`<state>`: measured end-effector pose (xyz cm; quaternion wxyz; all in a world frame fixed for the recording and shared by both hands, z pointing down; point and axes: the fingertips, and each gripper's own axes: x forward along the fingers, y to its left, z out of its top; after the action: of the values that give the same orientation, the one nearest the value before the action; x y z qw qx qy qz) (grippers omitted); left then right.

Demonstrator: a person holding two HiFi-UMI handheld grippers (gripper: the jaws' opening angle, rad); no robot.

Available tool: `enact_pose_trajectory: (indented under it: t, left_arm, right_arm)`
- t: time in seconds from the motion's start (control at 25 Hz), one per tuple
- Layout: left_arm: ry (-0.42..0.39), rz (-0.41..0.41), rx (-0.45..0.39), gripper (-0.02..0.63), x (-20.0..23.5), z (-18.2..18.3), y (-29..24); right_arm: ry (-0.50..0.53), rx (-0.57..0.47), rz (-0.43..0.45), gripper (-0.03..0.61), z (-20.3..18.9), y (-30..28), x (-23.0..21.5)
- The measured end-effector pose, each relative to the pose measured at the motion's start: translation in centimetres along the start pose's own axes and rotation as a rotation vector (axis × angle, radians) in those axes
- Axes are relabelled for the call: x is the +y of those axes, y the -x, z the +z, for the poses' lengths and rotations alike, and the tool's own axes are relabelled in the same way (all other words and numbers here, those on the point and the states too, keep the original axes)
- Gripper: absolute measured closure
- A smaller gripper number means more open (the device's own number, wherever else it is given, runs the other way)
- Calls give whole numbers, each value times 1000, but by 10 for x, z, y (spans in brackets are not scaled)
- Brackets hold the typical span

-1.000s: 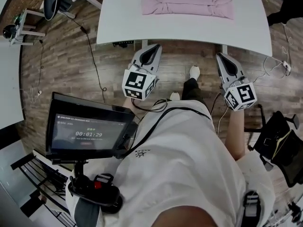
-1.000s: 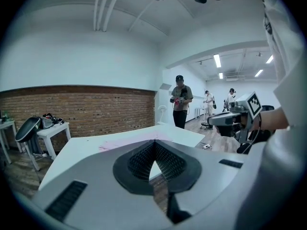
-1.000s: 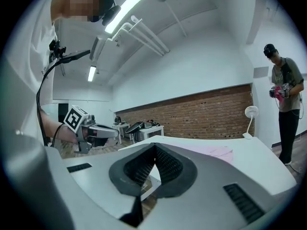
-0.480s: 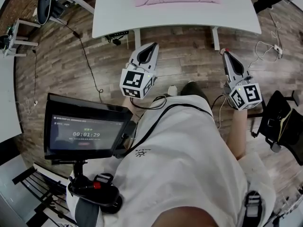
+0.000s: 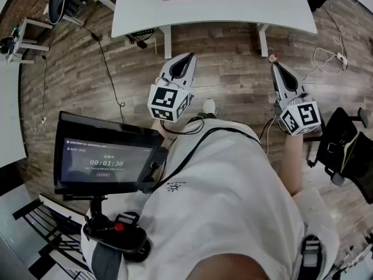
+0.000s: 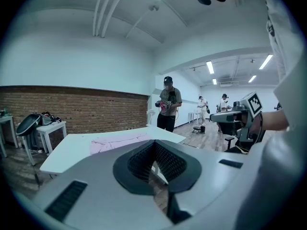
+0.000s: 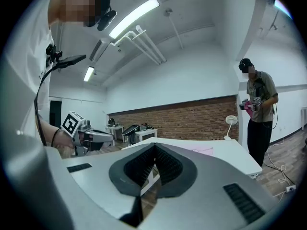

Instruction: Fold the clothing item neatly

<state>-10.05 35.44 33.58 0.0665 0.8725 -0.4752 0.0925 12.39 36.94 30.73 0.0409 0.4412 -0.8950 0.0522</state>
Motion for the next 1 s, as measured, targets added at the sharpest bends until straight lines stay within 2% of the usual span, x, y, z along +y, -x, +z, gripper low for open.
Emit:
enact_pose_trajectory:
  t: [0.24,0.48,0.8,1.0]
  left_arm:
    - [-9,17,-1,612,-72,-4,22]
    - [20,51,33,612,-120,-26,45]
    - [18,90,39,612,-159,-30,79]
    - [-4,95,19,612,-168,-18,83]
  right_arm:
    - [-2,-2,54,575,-13,61,4]
    - [-12,-15,123,575,-20,101,16]
    - [-12,-36,170,575,-24,138,25]
    - [-15,-36,150,575,-21,149,23]
